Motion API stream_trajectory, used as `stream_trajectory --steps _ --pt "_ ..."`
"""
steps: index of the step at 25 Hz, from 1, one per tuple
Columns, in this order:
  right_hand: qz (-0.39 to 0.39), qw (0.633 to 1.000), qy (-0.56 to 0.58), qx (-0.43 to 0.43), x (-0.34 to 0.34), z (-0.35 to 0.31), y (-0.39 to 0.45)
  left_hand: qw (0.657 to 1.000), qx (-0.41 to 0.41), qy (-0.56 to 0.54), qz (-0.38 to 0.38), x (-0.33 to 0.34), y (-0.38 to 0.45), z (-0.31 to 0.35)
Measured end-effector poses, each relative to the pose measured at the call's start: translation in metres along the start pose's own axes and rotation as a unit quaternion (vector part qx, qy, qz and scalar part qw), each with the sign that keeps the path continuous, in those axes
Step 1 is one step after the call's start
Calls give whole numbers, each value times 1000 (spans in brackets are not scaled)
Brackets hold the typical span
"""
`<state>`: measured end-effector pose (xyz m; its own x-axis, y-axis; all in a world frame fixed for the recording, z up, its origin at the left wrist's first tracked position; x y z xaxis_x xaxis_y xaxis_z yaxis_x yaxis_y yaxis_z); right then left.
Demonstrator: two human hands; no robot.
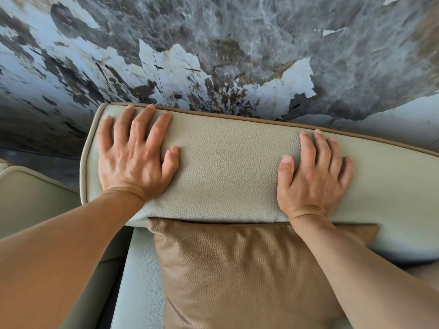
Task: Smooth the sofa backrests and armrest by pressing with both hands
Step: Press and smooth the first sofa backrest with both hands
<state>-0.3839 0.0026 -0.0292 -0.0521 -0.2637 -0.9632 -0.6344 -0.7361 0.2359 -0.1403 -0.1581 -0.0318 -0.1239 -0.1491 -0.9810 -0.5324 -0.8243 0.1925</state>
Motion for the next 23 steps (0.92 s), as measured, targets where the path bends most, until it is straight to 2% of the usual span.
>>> stream_trajectory --steps 23 --pt "5 1000 0 17 10 4 30 1000 22 -13 4 9 40 5"
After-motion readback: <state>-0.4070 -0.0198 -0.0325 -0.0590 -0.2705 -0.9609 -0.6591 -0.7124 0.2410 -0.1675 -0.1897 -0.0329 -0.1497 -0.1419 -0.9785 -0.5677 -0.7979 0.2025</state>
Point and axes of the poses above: each hand's wrist, its own y-axis towards the middle knuckle, its own x-axis out of the palm, z = x × y, the point moved 5 cm from there along y, towards the middle knuckle, and after that the axes turned 15 degrees about -z, right-handed, at the moved point
